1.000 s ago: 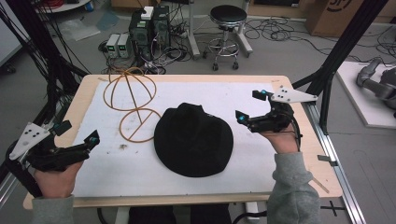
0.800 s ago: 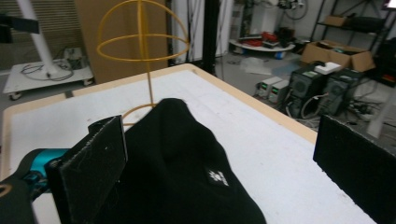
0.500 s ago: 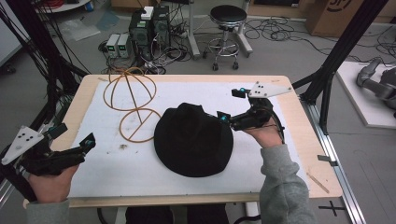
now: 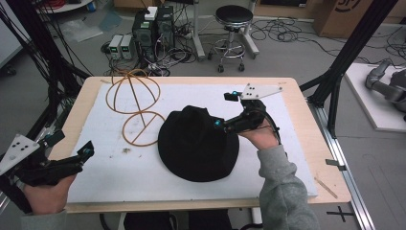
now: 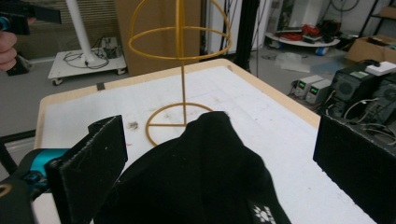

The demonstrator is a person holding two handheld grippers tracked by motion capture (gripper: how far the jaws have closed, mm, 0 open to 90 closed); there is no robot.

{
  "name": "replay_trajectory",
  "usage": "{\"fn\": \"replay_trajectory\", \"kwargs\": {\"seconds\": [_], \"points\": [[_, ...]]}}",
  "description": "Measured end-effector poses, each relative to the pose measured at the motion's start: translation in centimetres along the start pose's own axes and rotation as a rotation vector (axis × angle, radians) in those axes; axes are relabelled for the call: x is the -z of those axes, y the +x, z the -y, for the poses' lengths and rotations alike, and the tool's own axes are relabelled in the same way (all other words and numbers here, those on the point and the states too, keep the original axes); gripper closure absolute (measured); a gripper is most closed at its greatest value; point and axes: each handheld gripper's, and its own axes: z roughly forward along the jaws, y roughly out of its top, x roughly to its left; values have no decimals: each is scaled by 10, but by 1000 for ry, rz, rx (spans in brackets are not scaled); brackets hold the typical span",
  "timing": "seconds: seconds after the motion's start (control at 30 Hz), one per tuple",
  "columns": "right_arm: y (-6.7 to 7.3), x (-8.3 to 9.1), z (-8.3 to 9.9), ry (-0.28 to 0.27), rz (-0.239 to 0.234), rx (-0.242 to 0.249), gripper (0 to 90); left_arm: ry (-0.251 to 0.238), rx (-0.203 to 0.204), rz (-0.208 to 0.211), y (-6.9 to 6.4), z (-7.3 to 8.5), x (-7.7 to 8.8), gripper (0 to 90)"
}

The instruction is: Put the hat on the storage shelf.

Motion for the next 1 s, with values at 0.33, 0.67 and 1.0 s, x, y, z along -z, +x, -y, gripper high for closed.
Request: {"fn": "replay_trajectory", "kwargs": {"seconds": [0.33, 0.67, 1.0], "points": [[6, -18, 3, 33, -38, -1, 24, -1, 3, -7, 2, 0, 4, 32], [10, -34, 8, 76, -52, 14, 27, -4, -2, 0, -1, -1, 3, 32], [11, -39, 15, 121, -65, -4, 199, 1, -2, 6, -1, 0, 0, 32]]}}
